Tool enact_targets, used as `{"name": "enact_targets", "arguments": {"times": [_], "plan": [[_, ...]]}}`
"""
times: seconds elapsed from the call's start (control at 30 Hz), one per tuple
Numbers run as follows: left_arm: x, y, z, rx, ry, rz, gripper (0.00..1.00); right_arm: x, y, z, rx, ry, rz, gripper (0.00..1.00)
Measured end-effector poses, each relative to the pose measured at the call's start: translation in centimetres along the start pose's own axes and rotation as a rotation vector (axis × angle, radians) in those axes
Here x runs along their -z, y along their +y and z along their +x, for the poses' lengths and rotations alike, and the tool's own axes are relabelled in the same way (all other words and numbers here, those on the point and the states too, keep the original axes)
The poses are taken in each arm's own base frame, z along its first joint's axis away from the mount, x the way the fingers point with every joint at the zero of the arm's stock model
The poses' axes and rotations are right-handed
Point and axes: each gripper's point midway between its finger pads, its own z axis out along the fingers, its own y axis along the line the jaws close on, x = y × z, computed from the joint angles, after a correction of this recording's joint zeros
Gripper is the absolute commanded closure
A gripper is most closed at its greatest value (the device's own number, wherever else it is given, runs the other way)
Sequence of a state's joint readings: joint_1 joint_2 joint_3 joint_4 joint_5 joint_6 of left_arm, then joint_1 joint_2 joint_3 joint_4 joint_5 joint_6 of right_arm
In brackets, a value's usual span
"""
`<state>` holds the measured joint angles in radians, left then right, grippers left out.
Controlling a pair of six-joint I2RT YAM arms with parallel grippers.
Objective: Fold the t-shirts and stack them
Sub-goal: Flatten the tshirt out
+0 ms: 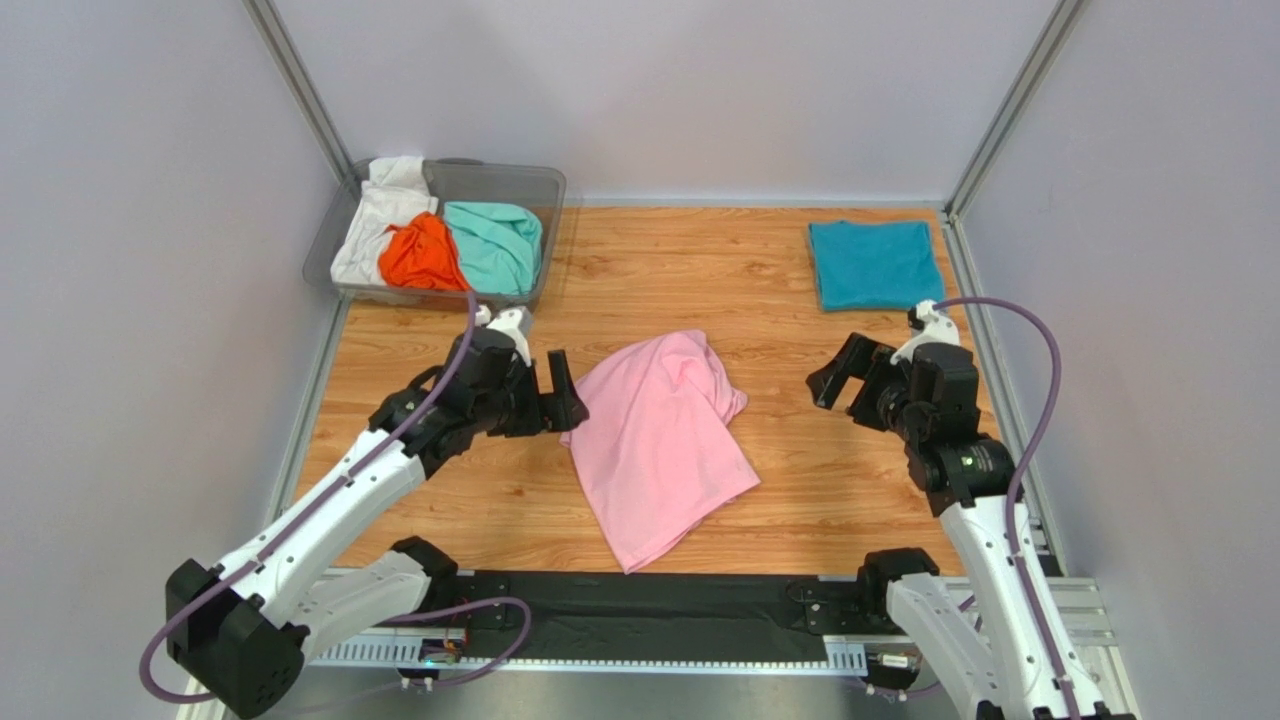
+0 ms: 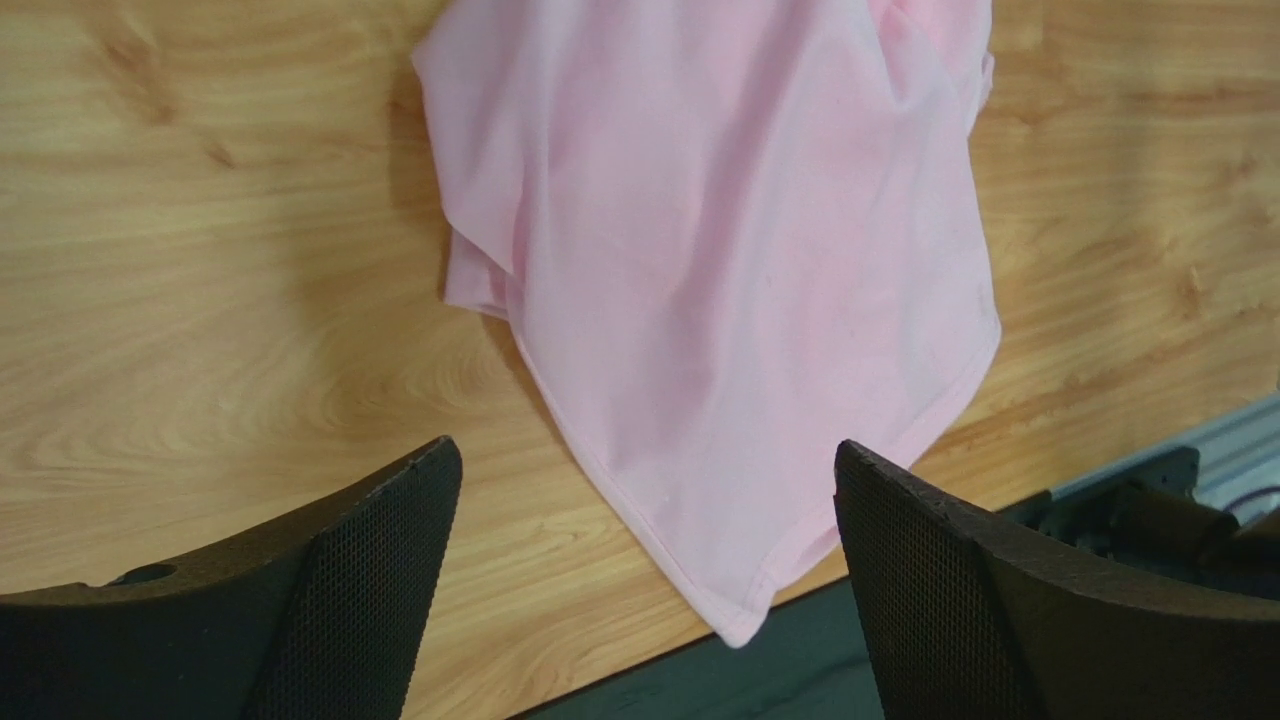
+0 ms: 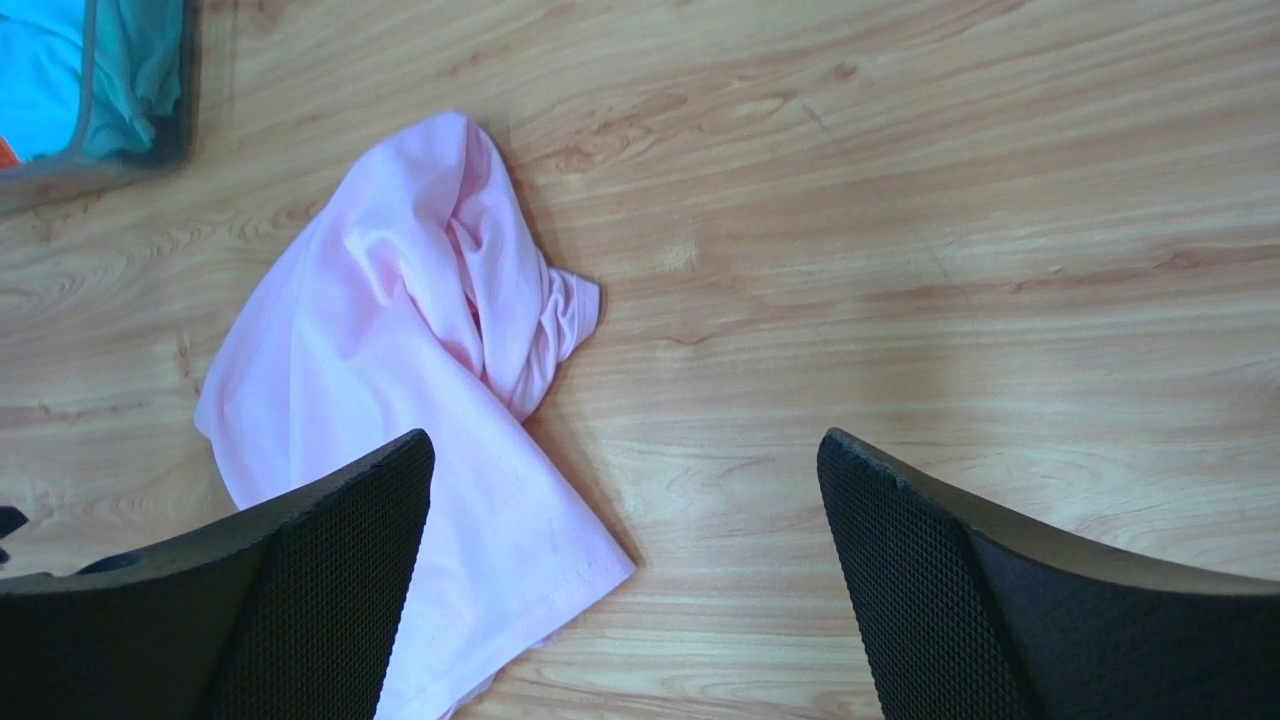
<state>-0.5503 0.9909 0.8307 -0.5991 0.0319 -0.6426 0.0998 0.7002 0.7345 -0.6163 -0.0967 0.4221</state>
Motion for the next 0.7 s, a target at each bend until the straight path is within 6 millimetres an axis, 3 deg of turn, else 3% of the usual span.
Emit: {"name": "enact_targets", "arguments": {"times": [0.07, 0.23, 0.33, 0.5, 0.7], "plan": [[-0.3, 0.1, 2.1, 0.022, 0.051, 0.033, 0.0, -0.6, 0.1, 1.0, -0.012, 0.042, -0.013, 0.0], [-1.1, 1.6, 10.3, 0.066, 0.274, 0.048, 0.0, -1.5, 0.0, 3.9, -0.041, 0.132, -0.038, 0.0], [-0.4, 0.8, 13.9, 0.046, 0.369, 0.087, 0.03, -1.8, -0.2, 5.4, -0.054, 0.178, -0.041, 0.0], [0.2, -2.0, 16.6, -0.005, 0.438, 0.164, 0.12, -2.1, -0.8, 7.8, -0.081, 0.243, -0.033, 0.0], [-0.7, -3.9, 20.4, -0.087, 0.547, 0.127, 0.26, -2.0, -0.8, 8.0, -0.083, 0.25, -0.038, 0.0]]}}
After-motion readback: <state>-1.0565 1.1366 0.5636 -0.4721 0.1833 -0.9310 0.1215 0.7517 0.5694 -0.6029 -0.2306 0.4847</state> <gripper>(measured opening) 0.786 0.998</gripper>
